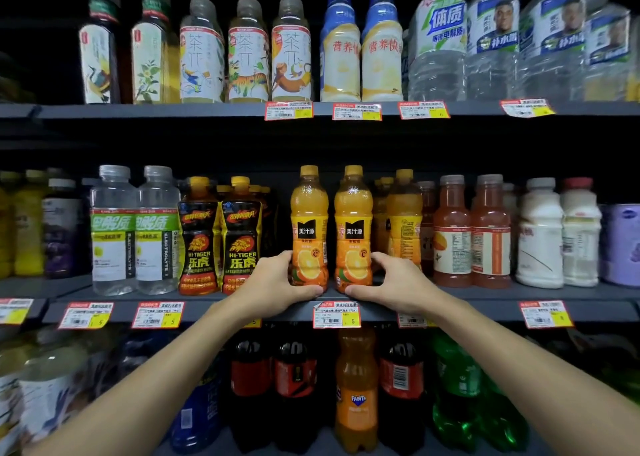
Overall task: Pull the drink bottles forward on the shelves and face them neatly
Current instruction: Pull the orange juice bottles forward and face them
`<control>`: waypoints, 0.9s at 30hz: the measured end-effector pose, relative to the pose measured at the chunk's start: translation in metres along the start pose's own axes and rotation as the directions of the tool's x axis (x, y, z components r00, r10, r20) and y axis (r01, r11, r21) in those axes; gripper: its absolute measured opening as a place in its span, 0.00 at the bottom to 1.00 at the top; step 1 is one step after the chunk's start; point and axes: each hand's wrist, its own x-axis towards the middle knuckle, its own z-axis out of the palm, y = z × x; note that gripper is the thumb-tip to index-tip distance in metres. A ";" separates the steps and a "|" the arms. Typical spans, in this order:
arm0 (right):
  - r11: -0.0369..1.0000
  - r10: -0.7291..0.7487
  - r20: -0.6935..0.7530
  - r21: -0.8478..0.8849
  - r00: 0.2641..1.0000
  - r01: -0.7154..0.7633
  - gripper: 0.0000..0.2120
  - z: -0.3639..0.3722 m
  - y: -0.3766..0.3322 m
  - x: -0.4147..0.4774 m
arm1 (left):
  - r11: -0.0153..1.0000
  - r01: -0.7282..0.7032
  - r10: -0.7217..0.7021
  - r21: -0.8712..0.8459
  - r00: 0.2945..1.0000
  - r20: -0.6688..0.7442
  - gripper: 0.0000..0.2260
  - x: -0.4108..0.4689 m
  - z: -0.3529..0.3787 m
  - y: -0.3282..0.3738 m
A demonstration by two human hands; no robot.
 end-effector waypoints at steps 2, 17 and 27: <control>1.000 0.000 0.013 -0.021 1.000 0.000 0.40 0.000 -0.001 0.000 | 1.000 -0.009 0.009 0.021 1.000 0.004 0.34 0.000 -0.001 0.001; 0.999 -0.035 0.133 -0.021 0.991 0.038 0.43 -0.008 0.001 0.005 | 0.999 -0.038 0.039 -0.008 0.993 0.111 0.37 0.004 -0.015 0.001; 0.999 -0.023 0.191 -0.041 0.981 0.032 0.39 -0.015 0.000 0.011 | 1.000 -0.005 0.010 -0.030 0.990 0.139 0.38 0.007 -0.015 0.001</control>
